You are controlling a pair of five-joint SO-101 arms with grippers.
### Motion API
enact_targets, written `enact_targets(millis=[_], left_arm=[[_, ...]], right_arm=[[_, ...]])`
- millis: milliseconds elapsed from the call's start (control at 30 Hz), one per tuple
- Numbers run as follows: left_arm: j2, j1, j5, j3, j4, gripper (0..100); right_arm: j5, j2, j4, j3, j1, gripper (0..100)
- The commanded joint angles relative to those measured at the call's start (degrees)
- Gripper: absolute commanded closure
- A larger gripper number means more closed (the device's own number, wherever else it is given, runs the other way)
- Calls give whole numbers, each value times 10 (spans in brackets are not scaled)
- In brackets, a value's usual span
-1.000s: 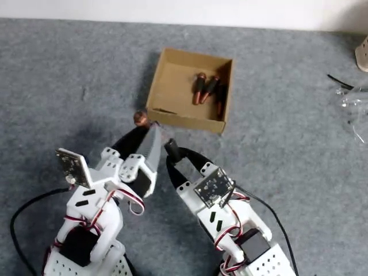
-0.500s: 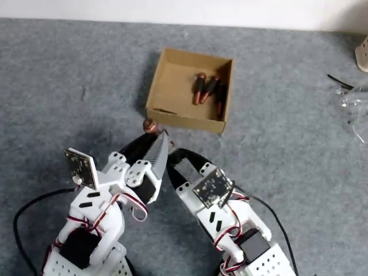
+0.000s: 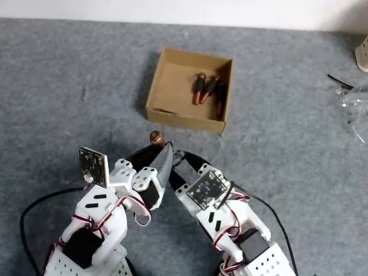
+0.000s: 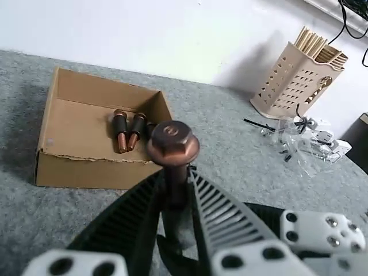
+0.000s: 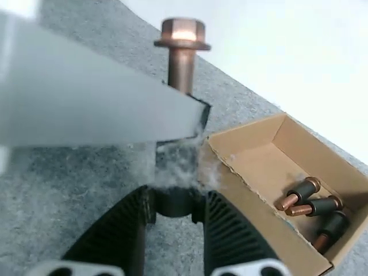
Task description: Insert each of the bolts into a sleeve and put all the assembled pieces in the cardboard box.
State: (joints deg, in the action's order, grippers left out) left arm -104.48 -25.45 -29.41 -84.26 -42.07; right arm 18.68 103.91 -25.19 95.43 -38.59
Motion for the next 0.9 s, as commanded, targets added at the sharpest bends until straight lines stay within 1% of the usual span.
enact_targets(millis=[0, 67, 133, 200, 333, 400, 633, 867], left_arm=[[0, 10, 5, -10, -9, 990], [0, 10, 5, -10, -9, 989], [0, 10, 5, -10, -9, 963], [0, 10, 5, -13, -10, 892], [1, 10, 5, -15, -12, 708], [1, 10, 5, -15, -12, 655], [0, 6, 5, -8, -9, 650], [0, -15, 1, 46, -11, 650]], right_arm=[[7, 15, 11, 22, 16, 994], [7, 15, 11, 22, 16, 994], [7, 15, 11, 22, 18, 994], [7, 15, 11, 22, 19, 994], [7, 15, 11, 22, 19, 994], [7, 15, 11, 22, 19, 994], [9, 15, 12, 33, 19, 994], [10, 15, 12, 37, 19, 994]])
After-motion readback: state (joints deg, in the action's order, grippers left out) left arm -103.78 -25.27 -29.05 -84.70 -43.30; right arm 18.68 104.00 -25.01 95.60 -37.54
